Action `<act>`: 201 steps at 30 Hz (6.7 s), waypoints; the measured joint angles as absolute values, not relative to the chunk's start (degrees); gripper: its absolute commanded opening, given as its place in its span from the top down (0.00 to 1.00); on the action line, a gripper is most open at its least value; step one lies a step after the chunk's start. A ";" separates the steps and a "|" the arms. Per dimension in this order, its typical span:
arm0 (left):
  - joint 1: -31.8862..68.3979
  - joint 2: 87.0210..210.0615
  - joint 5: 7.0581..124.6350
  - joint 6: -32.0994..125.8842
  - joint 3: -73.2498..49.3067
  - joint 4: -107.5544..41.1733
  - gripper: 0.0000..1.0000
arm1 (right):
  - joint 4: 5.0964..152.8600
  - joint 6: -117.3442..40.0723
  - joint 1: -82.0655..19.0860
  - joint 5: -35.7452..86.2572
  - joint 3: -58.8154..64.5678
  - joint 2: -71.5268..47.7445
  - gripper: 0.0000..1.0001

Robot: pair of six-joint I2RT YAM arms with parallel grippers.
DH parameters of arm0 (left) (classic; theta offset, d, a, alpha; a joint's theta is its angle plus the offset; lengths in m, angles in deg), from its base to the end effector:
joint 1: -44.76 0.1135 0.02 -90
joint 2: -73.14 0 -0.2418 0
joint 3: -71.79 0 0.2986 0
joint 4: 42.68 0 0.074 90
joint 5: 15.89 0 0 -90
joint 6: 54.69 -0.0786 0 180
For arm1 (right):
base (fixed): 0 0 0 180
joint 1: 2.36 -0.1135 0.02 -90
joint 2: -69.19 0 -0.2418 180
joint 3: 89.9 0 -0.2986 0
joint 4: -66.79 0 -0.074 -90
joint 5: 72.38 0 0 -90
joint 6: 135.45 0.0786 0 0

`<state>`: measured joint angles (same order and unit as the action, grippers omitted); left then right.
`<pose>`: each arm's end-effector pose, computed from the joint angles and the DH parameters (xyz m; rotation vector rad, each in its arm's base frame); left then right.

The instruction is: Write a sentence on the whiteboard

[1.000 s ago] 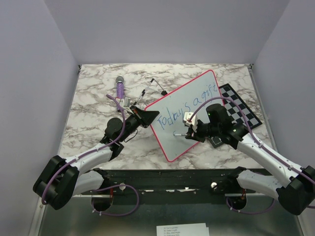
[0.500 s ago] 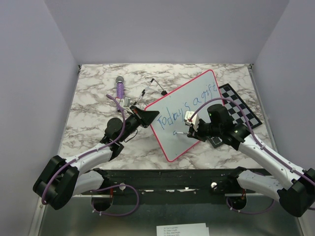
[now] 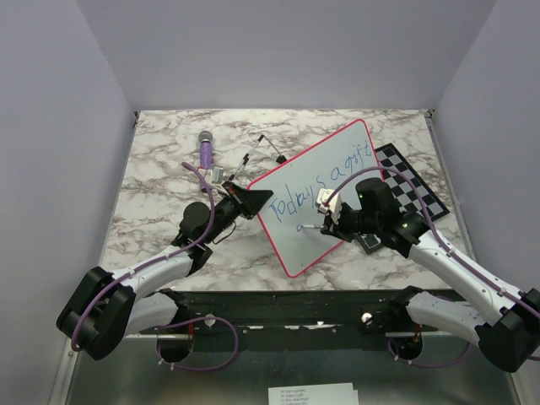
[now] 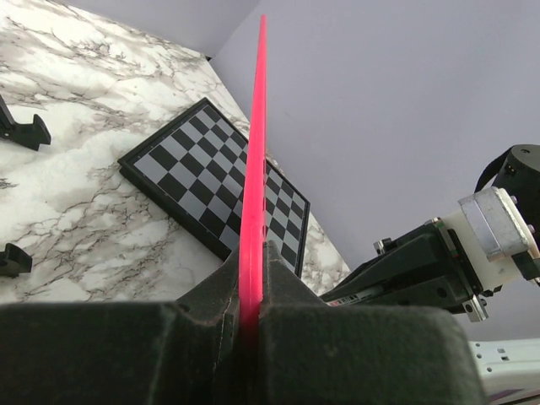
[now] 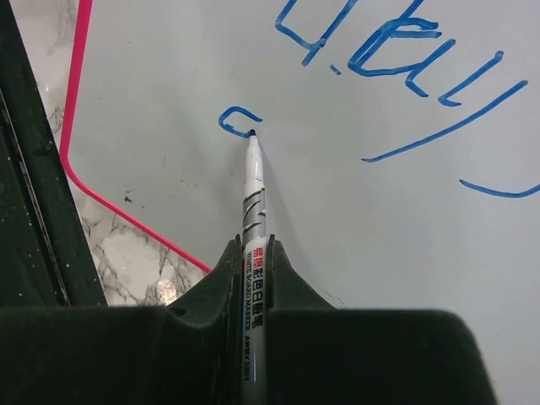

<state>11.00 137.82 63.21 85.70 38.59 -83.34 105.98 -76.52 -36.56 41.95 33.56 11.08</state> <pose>0.2582 -0.1905 0.2003 -0.0522 1.5551 -1.3266 0.2308 0.1960 0.2155 -1.3982 1.7719 0.5121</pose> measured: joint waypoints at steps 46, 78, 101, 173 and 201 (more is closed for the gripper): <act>11.00 137.82 63.23 85.70 38.59 -83.60 1.00 | 113.02 -80.69 -37.30 48.53 29.96 8.98 0.99; 11.00 137.82 63.23 85.70 38.59 -83.64 1.00 | 109.21 -77.44 -33.37 45.41 30.50 9.01 0.99; 11.00 137.80 63.30 85.64 38.59 -83.58 1.00 | 106.24 -74.25 -32.27 40.97 30.81 9.88 1.00; 11.00 137.60 63.39 85.55 38.92 -83.69 1.00 | 103.66 -70.47 -26.24 41.25 29.19 8.72 0.99; 11.00 137.60 63.39 85.53 38.92 -83.73 1.00 | 108.43 -73.53 -26.24 41.65 32.60 11.67 1.00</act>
